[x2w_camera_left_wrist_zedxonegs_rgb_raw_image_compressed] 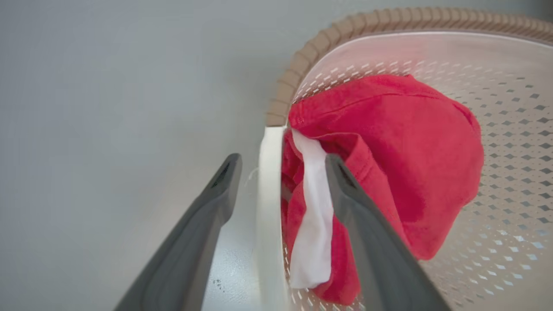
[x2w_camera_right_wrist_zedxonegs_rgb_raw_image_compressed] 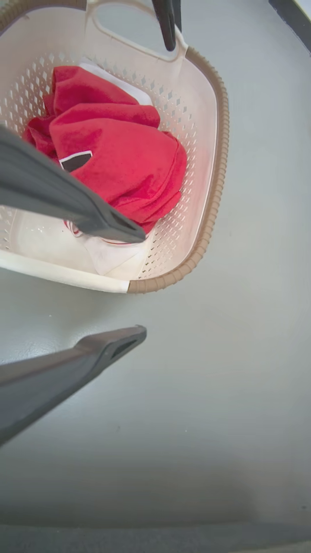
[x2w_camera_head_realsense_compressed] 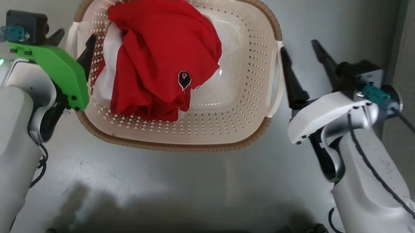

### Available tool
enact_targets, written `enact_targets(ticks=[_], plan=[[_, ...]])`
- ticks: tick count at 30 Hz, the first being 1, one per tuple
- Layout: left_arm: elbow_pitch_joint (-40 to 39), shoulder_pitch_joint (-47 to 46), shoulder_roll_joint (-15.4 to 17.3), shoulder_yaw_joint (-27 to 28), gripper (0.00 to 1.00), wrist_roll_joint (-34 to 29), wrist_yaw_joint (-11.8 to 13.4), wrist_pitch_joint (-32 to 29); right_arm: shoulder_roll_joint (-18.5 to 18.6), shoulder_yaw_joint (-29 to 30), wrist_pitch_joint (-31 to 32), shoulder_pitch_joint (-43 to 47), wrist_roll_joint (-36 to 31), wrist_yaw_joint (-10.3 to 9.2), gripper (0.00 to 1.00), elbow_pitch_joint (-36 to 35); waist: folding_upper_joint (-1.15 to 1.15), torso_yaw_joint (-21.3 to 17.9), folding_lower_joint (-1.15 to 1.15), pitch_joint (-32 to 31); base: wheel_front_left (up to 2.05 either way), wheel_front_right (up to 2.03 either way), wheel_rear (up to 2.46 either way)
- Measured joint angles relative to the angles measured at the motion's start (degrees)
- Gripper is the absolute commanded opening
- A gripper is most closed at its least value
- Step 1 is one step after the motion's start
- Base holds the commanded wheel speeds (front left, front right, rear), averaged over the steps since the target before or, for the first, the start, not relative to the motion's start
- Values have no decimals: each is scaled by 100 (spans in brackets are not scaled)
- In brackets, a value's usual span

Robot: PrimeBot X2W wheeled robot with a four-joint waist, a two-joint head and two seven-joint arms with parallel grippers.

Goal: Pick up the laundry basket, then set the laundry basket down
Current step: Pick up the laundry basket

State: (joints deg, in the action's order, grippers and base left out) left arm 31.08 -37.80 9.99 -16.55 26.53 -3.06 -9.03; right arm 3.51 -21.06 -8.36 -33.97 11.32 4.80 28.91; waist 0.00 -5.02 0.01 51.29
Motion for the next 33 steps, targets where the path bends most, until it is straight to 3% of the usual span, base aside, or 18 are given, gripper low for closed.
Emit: enact_targets(ticks=[17, 18, 19, 22, 23, 24, 33], plan=[[981, -448, -88, -22, 100, 133, -248, 111, 2, -650, 40, -407, 588, 76, 100, 862, 0, -7, 0, 232, 0, 0, 0], [1022, -489, -104, -25, 37, 146, -249, 135, 2, -680, 97, -443, 624, 76, 100, 925, 0, -4, -1, 240, 0, 0, 0], [1073, -531, -123, -29, 0, 147, -255, 154, 2, -697, 126, -466, 650, 76, 100, 973, 0, -1, 0, 248, 0, 0, 0], [1190, -614, -177, -42, 0, 162, -287, 158, 2, -738, 271, -533, 749, 85, 100, 1158, 0, 9, -1, 263, 0, 0, 0], [1228, -637, -187, -42, 0, 182, -305, 160, 3, -744, 289, -553, 770, 91, 40, 1202, 0, 13, 0, 267, 0, 0, 0], [1271, -660, -186, -42, 0, 210, -308, 160, 3, -757, 325, -574, 817, 101, 0, 1245, 0, 17, -1, 270, 0, 0, 0], [1518, -788, -249, -107, 0, 416, -382, 234, 0, -837, 459, -834, 1050, 118, 0, 1504, 0, 58, -1, 283, 0, 0, 0]])
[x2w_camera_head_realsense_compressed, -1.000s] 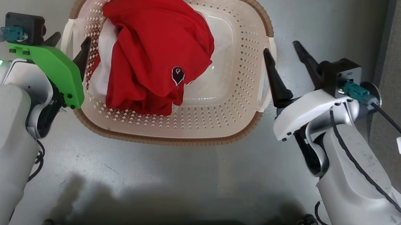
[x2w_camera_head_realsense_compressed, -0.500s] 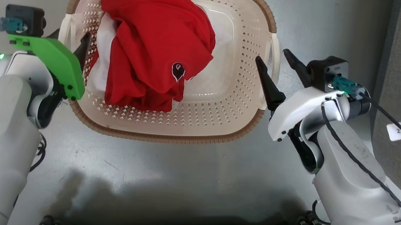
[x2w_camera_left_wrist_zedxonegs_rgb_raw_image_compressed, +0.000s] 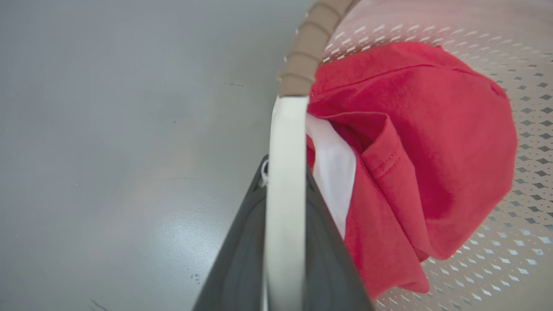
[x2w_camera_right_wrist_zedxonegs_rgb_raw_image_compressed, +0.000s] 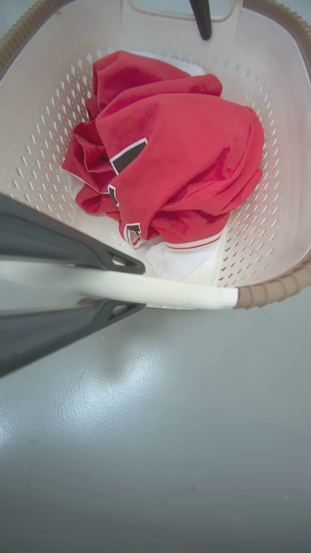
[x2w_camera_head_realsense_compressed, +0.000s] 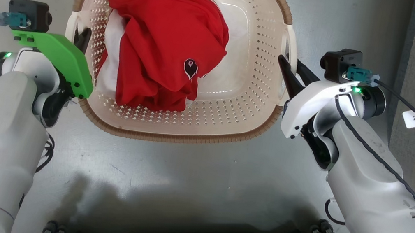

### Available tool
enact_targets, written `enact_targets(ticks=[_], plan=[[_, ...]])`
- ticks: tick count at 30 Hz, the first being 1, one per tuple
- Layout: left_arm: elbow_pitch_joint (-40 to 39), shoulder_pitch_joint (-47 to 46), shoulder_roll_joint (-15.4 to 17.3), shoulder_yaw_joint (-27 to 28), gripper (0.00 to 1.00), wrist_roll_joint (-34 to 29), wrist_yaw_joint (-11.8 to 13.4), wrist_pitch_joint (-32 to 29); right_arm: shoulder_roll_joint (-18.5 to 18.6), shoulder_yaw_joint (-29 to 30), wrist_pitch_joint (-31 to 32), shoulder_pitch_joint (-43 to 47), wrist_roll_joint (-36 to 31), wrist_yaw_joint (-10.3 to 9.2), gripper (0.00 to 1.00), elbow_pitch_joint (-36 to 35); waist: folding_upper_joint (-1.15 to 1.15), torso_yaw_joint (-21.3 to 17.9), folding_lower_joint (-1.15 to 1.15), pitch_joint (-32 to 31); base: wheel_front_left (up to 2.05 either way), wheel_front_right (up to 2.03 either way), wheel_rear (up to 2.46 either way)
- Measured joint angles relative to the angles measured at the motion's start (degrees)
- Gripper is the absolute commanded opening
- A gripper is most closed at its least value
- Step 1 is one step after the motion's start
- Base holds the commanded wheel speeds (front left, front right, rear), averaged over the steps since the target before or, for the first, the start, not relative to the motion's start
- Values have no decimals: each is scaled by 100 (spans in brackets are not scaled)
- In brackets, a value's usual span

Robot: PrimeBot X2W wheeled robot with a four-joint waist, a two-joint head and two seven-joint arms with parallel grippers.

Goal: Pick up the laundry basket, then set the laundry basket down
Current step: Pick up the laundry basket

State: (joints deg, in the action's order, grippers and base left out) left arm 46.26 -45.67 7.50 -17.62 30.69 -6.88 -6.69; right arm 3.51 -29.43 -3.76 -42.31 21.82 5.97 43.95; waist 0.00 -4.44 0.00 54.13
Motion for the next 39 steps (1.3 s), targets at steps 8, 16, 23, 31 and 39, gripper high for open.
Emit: enact_targets(ticks=[8, 16, 23, 31, 39], plan=[[382, -125, -167, -110, 0, 99, -20, 68, -9, 15, 47, -75, 244, 8, 0, 366, 0, 24, 0, -143, 0, 0, 0], [668, -153, -286, -264, 0, 332, -24, -26, -18, 48, 292, -187, 436, 57, 0, 799, 0, 18, 0, -457, 0, 0, 0], [842, -158, -330, -448, 0, 708, -23, -391, -12, -34, 601, -239, 683, 108, 0, 1091, 0, -20, 0, -821, 0, 0, 0], [1024, -155, -339, -615, 0, 1045, -22, -793, -11, -196, 900, -291, 966, 108, 0, 1293, 0, -70, 0, -1316, 0, 0, 0], [1107, -132, -349, -712, 0, 1257, -14, -1095, 10, -450, 1147, -259, 1318, 108, 0, 1337, 0, -109, 0, -1873, 0, 0, 0]])
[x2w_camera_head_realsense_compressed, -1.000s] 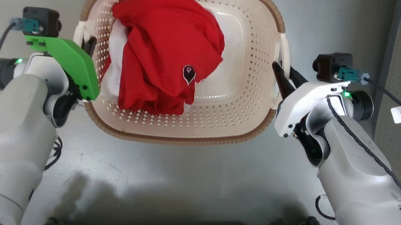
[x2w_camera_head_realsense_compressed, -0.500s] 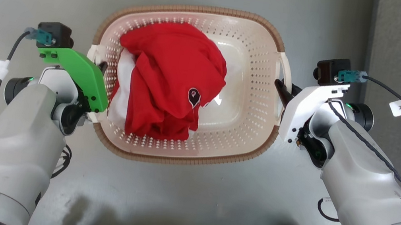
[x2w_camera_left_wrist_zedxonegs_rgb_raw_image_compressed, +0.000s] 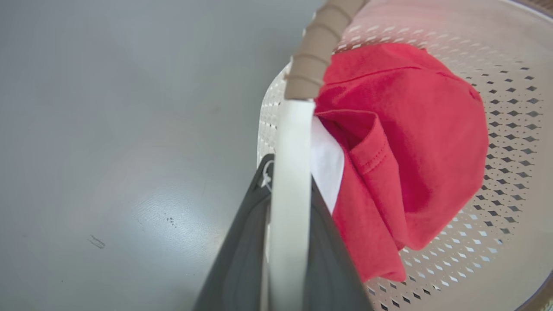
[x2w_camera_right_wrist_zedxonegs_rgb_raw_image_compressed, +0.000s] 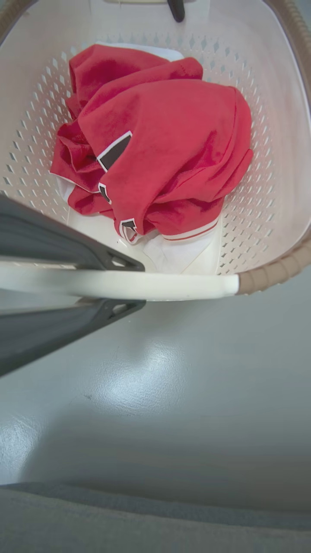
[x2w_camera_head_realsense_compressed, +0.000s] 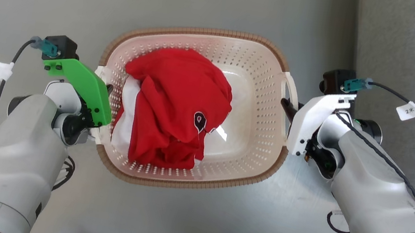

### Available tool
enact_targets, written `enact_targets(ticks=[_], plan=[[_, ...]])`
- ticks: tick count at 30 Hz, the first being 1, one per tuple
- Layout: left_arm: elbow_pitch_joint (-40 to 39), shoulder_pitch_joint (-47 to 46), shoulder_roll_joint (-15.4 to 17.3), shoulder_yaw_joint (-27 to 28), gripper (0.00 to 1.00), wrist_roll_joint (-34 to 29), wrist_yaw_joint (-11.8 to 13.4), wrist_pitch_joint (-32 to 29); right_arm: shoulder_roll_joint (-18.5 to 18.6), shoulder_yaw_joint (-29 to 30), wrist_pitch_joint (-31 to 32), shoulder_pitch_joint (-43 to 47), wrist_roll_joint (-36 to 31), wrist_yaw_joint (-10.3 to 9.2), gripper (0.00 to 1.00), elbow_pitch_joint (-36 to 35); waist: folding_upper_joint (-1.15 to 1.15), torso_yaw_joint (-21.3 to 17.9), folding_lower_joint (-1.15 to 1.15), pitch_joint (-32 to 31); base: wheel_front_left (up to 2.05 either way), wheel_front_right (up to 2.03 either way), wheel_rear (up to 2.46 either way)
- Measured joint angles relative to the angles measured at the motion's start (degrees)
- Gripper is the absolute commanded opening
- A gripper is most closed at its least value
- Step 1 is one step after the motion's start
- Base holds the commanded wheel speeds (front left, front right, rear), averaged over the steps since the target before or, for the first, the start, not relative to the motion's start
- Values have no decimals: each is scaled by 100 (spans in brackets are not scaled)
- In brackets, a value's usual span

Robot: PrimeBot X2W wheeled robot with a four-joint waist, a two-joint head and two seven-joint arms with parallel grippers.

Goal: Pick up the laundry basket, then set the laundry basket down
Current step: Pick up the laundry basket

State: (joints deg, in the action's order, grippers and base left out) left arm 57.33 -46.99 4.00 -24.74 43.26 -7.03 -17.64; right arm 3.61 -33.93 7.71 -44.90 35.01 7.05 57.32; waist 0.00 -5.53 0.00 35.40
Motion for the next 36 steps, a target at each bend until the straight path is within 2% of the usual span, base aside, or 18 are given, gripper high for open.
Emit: enact_targets(ticks=[21, 36], plan=[[359, 302, -74, -193, 0, 590, 1, -737, -25, -29, 699, 213, 708, 3, 0, 517, 0, -30, 0, -1565, 0, 0, 0], [550, 484, -96, -246, 0, 881, 5, -1117, -37, -81, 1267, 328, 1047, 9, 0, 688, 0, -29, 0, -2326, 0, 0, 0]])
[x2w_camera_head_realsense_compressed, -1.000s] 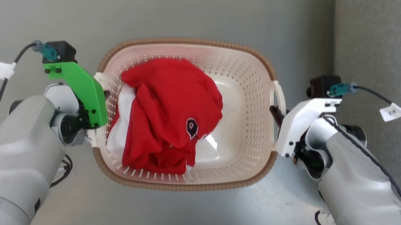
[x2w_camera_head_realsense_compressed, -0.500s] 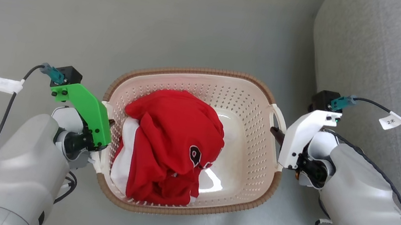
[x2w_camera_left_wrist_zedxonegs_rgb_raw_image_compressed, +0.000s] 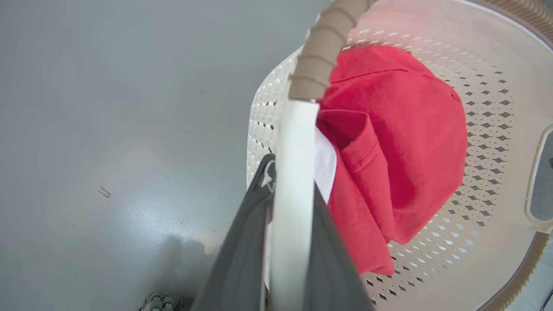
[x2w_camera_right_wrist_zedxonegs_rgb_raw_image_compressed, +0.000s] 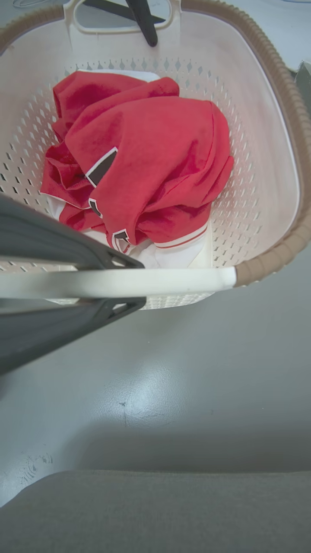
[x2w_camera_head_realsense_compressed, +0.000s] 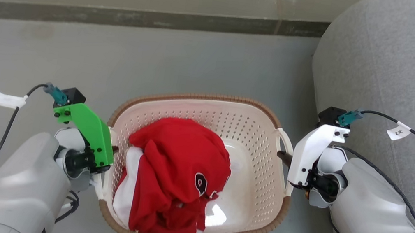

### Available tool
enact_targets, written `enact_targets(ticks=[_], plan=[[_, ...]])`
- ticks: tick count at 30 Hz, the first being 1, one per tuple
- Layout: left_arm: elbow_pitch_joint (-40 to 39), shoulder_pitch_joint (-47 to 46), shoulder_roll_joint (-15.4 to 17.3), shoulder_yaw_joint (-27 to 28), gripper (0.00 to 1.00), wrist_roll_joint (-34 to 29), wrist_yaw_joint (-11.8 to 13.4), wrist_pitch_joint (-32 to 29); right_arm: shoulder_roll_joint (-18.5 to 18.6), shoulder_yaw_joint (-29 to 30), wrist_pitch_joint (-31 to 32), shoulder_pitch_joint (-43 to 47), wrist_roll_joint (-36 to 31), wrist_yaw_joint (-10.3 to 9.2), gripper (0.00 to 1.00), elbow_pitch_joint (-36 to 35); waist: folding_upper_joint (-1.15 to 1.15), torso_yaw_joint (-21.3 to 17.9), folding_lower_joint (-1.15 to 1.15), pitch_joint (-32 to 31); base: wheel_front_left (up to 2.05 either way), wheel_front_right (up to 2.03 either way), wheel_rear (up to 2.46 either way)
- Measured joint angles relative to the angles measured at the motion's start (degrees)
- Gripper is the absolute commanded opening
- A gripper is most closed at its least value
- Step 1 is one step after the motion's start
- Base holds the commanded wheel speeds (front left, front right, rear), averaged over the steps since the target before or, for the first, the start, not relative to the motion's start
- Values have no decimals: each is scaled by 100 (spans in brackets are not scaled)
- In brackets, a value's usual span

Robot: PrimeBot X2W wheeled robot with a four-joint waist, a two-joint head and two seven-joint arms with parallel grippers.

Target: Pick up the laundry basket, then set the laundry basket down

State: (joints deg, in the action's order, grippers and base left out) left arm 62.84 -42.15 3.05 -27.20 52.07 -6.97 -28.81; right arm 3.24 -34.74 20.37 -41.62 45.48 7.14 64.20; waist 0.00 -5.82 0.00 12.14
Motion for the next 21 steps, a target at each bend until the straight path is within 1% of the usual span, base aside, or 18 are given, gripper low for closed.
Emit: enact_targets(ticks=[11, 21], plan=[[153, 328, -33, -59, 0, 103, 0, -124, -14, -135, 236, 264, 157, 0, 0, 58, 0, -18, 0, -475, 0, 0, 0], [185, 460, -42, -81, 0, 254, 0, -205, -18, -197, 315, 365, 299, 0, 0, 119, 0, 9, 0, -800, 0, 0, 0]])
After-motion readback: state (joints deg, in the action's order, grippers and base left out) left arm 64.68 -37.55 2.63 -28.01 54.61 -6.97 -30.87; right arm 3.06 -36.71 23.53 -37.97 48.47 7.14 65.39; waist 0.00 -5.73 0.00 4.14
